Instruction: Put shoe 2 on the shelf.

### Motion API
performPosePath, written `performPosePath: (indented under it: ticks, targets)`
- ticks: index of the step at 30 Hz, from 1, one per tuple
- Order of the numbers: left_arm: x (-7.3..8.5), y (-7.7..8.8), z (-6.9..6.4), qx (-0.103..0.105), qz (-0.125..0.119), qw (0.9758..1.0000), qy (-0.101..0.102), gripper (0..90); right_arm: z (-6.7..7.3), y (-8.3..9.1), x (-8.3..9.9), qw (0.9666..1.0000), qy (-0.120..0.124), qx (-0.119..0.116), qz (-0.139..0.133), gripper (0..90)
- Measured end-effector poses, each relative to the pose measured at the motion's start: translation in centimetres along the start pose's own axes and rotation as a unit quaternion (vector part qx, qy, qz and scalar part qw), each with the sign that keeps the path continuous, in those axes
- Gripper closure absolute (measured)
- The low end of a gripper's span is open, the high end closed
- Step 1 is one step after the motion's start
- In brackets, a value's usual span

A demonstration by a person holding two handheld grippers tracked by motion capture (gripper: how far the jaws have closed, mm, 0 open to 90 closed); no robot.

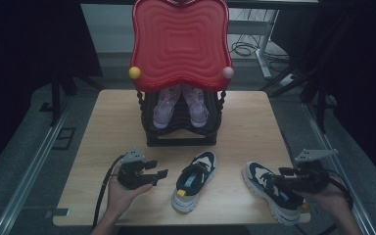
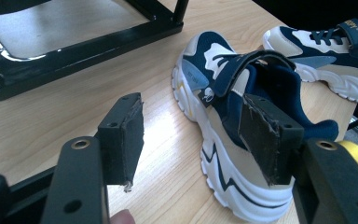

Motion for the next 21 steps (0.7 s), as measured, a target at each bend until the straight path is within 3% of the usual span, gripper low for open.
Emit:
performPosePath:
  ticks: [8,21]
  targets:
    - [-0.9,-1.0,-0.8,-0.002,0.009,1.0,-0.003,41.1,-1.2,0.6,0.6,0.9997,-0.014,0.016,-0.007,58.3]
    - [-1.7,-3.8,-2.3,-0.003,0.04,0.9991,-0.017,43.5,-1.9,0.6,1.2,0.9994,-0.024,0.022,-0.008,57.9]
Point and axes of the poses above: each handheld gripper's, and its own axes: y roughly backward along the jaws, x roughly out of its underside, z roughly to its left, the point moved 4 cm from there along -y, roughly forward along the jaws, and after that the axes turned 2 degrees about -y, right-handed, at the moved point
